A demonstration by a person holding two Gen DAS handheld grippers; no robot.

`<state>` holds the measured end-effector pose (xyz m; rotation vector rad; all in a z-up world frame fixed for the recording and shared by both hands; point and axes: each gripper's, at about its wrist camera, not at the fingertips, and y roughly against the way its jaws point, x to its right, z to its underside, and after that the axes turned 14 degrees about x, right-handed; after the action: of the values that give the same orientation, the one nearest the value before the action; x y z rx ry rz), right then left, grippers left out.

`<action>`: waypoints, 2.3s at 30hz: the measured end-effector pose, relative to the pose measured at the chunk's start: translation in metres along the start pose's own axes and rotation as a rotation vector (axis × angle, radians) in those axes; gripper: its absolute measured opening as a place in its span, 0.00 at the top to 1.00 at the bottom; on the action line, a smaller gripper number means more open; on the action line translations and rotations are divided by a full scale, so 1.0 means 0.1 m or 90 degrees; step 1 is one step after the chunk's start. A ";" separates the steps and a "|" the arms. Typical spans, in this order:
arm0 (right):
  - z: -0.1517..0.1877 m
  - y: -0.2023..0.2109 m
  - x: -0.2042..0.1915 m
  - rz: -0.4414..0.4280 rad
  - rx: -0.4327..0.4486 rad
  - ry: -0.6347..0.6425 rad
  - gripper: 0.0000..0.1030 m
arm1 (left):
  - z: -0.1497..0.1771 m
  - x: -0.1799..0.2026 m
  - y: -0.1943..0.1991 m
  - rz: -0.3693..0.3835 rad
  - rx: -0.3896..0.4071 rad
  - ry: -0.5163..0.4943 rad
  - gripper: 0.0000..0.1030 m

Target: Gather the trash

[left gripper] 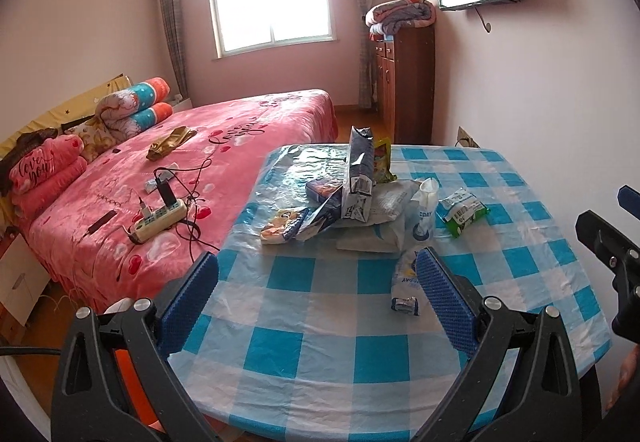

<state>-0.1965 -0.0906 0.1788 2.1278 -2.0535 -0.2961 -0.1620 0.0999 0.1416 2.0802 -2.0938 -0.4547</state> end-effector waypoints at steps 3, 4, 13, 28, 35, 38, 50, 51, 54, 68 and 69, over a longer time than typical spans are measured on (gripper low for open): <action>-0.01 -0.01 0.01 0.003 -0.006 -0.002 0.04 | 0.01 -0.02 0.01 0.003 -0.001 0.005 0.03; -0.01 -0.01 0.01 0.004 -0.006 -0.002 0.04 | 0.01 -0.01 0.01 0.004 -0.002 0.007 0.03; -0.04 0.07 0.01 0.007 0.008 -0.001 0.04 | 0.00 -0.02 0.03 0.008 0.001 0.010 0.03; -0.05 0.13 0.00 0.008 0.017 -0.002 0.04 | 0.03 -0.10 0.06 0.008 -0.001 0.022 0.03; 0.01 0.09 -0.01 0.020 0.008 0.013 0.04 | 0.05 -0.11 0.04 0.015 -0.002 0.021 0.03; 0.06 0.03 0.00 0.017 -0.004 0.014 0.04 | 0.08 -0.12 0.01 0.015 -0.006 0.022 0.03; 0.28 -0.31 0.15 0.004 -0.056 -0.004 0.04 | 0.21 -0.03 -0.21 0.007 -0.041 0.002 0.03; 0.30 -0.35 0.16 0.000 -0.061 -0.009 0.04 | 0.23 -0.02 -0.24 0.005 -0.044 0.000 0.03; 0.38 -0.46 0.18 -0.009 -0.077 -0.016 0.04 | 0.27 0.00 -0.31 0.001 -0.053 -0.007 0.03; 0.76 -0.97 0.40 -0.022 -0.170 -0.059 0.04 | 0.49 0.25 -0.69 0.033 -0.104 -0.051 0.03; 0.79 -1.01 0.44 -0.023 -0.180 -0.064 0.04 | 0.51 0.27 -0.71 0.043 -0.107 -0.051 0.03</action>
<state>-0.1178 -0.1290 0.0752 2.0156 -1.8925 -0.6688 -0.1115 0.0795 0.0677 1.9214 -2.0828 -0.6895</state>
